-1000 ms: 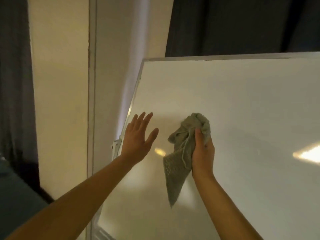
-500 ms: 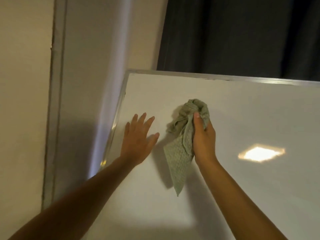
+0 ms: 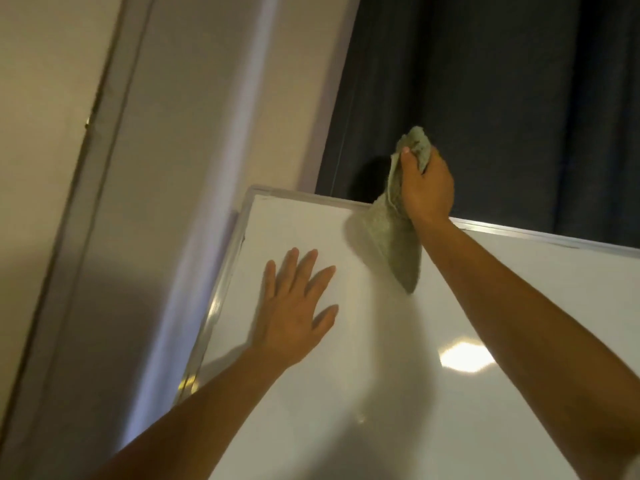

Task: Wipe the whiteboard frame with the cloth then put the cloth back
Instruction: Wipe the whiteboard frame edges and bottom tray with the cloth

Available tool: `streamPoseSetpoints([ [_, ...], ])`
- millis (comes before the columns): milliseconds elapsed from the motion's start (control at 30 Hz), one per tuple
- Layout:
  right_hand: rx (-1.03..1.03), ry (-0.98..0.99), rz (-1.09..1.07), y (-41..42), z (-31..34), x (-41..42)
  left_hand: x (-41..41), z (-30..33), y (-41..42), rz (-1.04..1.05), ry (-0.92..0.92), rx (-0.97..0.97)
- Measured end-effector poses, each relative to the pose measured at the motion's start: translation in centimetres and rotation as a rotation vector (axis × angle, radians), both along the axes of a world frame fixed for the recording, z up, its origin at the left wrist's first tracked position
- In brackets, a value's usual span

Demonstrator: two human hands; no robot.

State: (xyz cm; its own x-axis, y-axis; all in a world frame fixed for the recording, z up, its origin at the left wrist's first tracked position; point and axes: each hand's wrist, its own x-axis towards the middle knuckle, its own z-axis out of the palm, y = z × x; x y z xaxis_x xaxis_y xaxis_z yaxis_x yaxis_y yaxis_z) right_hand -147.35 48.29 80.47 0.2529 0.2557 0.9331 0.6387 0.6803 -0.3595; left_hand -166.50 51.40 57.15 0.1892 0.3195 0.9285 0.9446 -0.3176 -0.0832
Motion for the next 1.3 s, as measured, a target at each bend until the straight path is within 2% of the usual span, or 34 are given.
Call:
streamPoseSetpoints([
  [133,0.012,-0.381,-0.191,3.6,4.0,-4.6,-0.2,1.3,0.8,0.033,0.002,0.034],
  [233,-0.112,-0.720,-0.353,6.3,2.9,-9.0,-0.2,1.3,1.0,0.039,-0.029,0.033],
  [300,-0.211,-0.859,-0.395,7.1,1.8,-11.8,-0.4,1.1,1.2,0.051,-0.038,0.059],
  [533,-0.243,-1.249,-0.395,7.7,0.5,-14.9,-1.5,-0.4,1.2,0.073,-0.037,0.017],
  [667,-0.276,-1.334,-0.312,8.0,0.7,-14.0,-1.7,-1.0,1.6,0.004,-0.037,0.025],
  [833,-0.284,-1.385,-0.365,8.9,1.0,-13.6,-1.2,-1.2,2.4,-0.036,-0.036,0.002],
  [1300,-0.291,-1.313,-0.440,6.4,0.0,-9.0,0.2,-1.3,2.1,-0.028,-0.016,0.002],
])
